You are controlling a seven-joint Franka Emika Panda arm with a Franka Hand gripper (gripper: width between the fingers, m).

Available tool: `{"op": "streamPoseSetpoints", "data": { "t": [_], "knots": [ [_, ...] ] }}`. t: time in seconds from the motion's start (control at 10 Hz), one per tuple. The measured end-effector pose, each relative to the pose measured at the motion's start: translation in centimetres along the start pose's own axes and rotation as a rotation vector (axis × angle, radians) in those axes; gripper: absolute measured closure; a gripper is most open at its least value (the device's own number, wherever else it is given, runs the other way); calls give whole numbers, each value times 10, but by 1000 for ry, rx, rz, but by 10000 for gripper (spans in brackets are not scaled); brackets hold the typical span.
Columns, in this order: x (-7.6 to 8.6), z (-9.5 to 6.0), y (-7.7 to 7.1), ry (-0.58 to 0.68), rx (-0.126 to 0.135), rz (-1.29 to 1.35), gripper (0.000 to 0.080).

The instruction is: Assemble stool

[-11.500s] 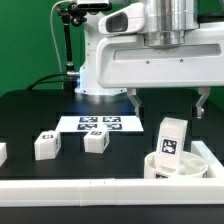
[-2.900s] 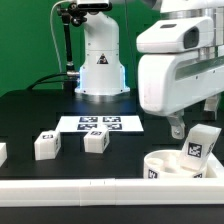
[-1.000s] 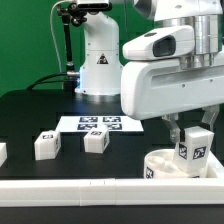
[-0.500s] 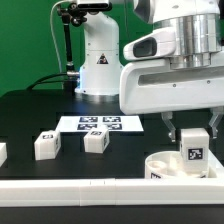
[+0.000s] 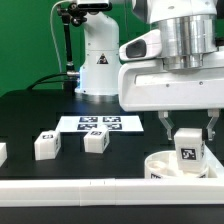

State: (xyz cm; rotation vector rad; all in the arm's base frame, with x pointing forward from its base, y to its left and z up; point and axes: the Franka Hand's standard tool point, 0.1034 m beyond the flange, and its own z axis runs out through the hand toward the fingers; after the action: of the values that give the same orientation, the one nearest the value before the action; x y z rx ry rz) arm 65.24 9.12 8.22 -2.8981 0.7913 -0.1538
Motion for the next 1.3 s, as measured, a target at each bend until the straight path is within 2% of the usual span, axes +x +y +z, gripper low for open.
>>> {"op": "streamPoseSetpoints", "data": {
  "t": [0.7,1.3],
  "knots": [
    [-7,2,0,-19,-7,598,459],
    [-9,4,0,-90,32,1149,459]
  ]
}}
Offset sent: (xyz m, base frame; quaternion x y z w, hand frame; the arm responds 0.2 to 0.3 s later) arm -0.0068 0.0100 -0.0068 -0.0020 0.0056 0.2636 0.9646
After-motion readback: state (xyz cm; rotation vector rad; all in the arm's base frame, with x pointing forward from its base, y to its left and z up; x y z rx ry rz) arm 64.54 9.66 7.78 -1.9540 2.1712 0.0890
